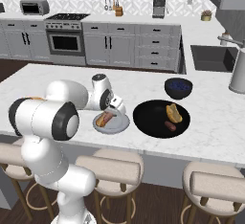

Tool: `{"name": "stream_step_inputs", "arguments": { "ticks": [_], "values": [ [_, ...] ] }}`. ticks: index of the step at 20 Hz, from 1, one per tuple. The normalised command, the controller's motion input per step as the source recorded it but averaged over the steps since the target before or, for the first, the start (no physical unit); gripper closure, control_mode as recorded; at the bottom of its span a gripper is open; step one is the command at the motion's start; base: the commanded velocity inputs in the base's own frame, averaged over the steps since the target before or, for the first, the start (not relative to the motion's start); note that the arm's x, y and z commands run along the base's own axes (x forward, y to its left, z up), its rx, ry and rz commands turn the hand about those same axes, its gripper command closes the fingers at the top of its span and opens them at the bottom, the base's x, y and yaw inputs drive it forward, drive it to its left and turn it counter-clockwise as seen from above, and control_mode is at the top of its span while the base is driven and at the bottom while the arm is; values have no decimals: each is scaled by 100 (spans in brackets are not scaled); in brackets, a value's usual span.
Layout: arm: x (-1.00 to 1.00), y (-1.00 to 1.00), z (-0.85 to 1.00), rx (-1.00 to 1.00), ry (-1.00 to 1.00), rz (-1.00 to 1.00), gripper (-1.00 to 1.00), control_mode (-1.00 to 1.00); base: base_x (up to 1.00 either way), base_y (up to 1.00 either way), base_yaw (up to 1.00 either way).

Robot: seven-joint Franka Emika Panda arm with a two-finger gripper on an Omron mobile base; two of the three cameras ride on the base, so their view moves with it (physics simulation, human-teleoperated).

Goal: Place one bun and one sausage from the bowl on each plate.

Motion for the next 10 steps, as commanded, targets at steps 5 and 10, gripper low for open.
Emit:
{"name": "stream_step_inputs", "arguments": {
  "ticks": [5,10],
  "values": [
    [1,-2,-38,0,4,-3,100,-100,0,0,0],
    [9,-16,-39,0,2,0,100,-100,0,0,0]
  ]
}}
